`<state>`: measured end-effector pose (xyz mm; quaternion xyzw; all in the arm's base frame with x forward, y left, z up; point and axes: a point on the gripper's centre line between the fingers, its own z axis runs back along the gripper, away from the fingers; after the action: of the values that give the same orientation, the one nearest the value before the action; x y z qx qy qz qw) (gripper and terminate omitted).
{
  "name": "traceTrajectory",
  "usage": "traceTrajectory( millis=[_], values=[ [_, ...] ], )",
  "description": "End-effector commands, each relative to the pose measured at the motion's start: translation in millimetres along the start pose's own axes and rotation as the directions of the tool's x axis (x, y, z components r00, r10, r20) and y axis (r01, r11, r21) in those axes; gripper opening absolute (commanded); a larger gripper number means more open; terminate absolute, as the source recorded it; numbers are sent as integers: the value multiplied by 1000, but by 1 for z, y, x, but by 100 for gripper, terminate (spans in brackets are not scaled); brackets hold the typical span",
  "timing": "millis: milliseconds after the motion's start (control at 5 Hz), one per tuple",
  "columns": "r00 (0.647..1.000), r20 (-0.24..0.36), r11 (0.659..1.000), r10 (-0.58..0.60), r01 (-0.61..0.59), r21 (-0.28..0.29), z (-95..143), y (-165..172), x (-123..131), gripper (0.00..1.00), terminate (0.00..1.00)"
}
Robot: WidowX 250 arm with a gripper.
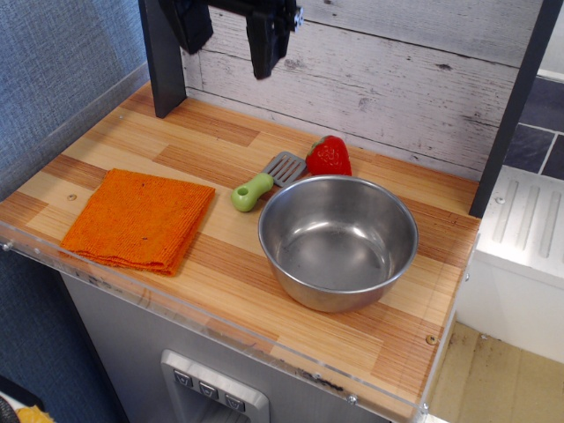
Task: Move the orange napkin from front to backend of the table.
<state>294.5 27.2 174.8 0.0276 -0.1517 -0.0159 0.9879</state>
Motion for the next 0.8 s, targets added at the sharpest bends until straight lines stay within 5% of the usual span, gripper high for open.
traceTrajectory(
  millis=[0,200,400,600],
  values=[
    [993,-18,991,120,-119,61,4,54,-25,100,0],
    [984,-29,983,177,-176,51,-2,78,-37,100,0],
    [981,-97,984,171,-165,59,-28,88,-46,100,0],
    [977,-99,980,189,-182,75,-50,94,-58,100,0]
  ],
)
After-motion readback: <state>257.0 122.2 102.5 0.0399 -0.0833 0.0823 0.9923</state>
